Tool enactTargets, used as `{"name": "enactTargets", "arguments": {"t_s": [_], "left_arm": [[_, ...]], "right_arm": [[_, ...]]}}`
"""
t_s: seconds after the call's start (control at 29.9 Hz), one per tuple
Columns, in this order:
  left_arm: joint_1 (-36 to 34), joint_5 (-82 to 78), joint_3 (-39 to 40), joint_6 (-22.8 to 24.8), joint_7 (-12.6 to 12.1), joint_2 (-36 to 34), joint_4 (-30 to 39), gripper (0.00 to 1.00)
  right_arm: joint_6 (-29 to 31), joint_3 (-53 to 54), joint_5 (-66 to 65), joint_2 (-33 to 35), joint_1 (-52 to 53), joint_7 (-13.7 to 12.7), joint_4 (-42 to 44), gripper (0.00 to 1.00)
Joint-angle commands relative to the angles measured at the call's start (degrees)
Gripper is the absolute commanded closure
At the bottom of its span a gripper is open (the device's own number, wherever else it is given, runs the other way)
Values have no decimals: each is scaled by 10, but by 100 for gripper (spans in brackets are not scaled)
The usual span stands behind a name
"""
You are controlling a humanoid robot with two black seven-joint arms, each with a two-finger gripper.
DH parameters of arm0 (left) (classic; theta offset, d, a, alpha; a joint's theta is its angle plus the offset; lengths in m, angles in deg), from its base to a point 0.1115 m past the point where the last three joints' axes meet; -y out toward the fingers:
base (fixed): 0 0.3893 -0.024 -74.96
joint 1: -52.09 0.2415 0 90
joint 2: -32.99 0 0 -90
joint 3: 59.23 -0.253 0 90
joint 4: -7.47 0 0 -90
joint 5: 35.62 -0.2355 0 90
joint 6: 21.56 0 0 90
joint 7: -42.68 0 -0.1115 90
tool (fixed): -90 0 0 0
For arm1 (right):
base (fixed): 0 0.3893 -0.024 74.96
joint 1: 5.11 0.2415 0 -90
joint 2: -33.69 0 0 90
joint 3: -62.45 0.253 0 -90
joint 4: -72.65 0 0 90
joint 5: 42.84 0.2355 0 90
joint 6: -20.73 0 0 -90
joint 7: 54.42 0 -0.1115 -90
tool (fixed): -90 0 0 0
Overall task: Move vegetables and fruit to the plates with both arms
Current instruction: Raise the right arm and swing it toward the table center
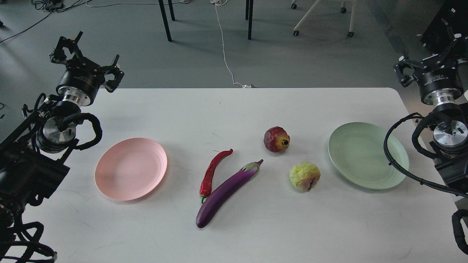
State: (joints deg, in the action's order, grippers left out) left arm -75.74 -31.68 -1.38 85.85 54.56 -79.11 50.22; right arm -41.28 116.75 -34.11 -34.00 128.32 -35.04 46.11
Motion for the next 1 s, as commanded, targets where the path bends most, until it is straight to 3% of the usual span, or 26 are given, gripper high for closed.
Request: {"name": "enactTargets", "arguments": {"t_s": [0.0,0.1,0.2,0.4,0.57,0.77,0.97], "left_arm": [[0,0,2,1,5,0,0,2],[0,3,2,0,41,2,0,2],[0,3,3,-6,56,0,0,2],[0,5,-4,-5,48,-22,0,2],[-1,4,-7,-4,46,-44,0,2],[-1,4,-10,0,32,-53,0,2],[-1,4,-10,0,32,-53,4,2]], "right_arm": [[0,0,0,-4,1,0,-2,1],[0,-2,-1,-8,11,0,-6,1],[0,-13,-8,1,24,-5,-11,1],[0,-149,-21,68,97,-6,-62,1],[0,-346,-22,67,248,-5,-56,1],[0,-669,-23,-19,433,-4,-63,1],[0,-856,-135,-107,512,-4,-82,1]]}}
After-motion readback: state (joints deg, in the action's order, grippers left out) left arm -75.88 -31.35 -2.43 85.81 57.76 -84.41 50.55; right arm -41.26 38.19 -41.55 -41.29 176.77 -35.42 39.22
